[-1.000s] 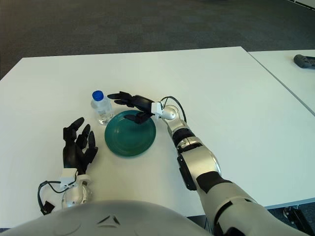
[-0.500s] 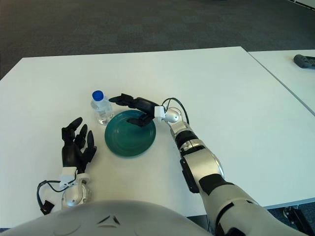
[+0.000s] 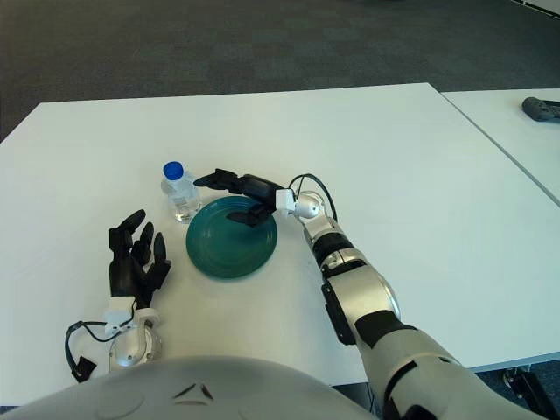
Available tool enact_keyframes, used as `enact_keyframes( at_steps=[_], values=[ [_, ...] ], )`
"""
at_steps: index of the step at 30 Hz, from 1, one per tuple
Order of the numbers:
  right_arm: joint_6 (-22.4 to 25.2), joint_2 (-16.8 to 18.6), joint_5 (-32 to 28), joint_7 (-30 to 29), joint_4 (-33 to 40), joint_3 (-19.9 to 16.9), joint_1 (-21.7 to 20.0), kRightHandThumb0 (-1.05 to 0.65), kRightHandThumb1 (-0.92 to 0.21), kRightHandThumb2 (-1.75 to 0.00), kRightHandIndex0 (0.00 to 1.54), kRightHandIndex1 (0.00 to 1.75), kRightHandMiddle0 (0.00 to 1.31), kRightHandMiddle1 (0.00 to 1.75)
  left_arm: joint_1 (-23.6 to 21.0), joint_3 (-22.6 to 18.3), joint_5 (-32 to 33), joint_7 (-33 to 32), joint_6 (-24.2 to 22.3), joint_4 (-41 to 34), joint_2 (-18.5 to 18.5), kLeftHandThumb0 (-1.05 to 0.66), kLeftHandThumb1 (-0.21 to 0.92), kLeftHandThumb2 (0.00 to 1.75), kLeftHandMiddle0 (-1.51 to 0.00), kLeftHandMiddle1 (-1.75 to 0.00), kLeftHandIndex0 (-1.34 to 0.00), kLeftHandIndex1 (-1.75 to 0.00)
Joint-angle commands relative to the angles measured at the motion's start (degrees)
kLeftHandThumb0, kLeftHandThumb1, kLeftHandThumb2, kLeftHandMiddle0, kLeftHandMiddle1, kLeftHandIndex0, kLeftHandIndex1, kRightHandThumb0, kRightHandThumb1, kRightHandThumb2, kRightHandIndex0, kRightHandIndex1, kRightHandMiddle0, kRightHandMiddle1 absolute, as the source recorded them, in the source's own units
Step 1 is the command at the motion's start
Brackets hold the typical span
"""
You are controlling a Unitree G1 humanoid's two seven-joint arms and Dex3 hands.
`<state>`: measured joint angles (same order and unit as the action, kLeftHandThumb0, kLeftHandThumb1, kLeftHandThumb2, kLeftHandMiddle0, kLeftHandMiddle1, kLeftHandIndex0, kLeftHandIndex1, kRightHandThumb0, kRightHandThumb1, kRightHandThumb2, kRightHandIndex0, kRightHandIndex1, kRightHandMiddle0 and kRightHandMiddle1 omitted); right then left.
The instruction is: Put the bottle into the plate.
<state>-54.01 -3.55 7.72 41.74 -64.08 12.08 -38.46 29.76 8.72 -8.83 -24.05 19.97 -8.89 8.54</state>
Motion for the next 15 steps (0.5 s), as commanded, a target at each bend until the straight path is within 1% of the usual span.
enact_keyframes(
  at_steps=[1,5,9,12,15],
  values=[
    [1.5,-0.6,-0.5,-1.4,-1.4,-1.0,-0.4,-1.05,-0.92,-0.78,0.27,0.02,0.0,0.57,-1.5,-0.7,1.0,0.5,-0.7,-0.1,1.8,-0.79,0.92,0.51,-0.44,-0.05,0.0,-0.95],
    [3.1,-2.3,-0.1,-5.6,-4.3,-2.7,-2.1,-1.05,-0.92,-0.76,0.27,0.01,0.0,0.57,-1.6,-0.9,1.4,0.6,-1.7,-0.6,1.8,-0.79,0.92,0.47,-0.45,-0.06,0.0,-0.95],
    [6.4,-3.9,0.8,-10.4,-6.9,-3.9,-4.4,-1.05,-0.92,-0.75,0.28,0.02,0.0,0.59,-1.8,-1.4,1.9,0.5,-2.7,-0.9,1.9,-0.78,0.92,0.4,-0.46,-0.06,0.0,-0.95],
    [7.2,-4.2,1.8,-13.8,-7.4,-3.8,-4.6,-1.05,-0.92,-0.75,0.29,0.02,0.0,0.61,-2.3,-2.0,2.1,0.2,-3.9,-0.9,2.2,-0.78,0.92,0.34,-0.46,-0.06,0.0,-0.94],
    [7.5,-4.6,2.3,-15.7,-7.6,-3.8,-4.3,-1.05,-0.92,-0.75,0.29,0.02,0.0,0.62,-2.7,-2.6,1.9,-0.2,-4.9,-0.9,2.3,-0.79,0.92,0.29,-0.47,-0.06,0.0,-0.93]
  ],
)
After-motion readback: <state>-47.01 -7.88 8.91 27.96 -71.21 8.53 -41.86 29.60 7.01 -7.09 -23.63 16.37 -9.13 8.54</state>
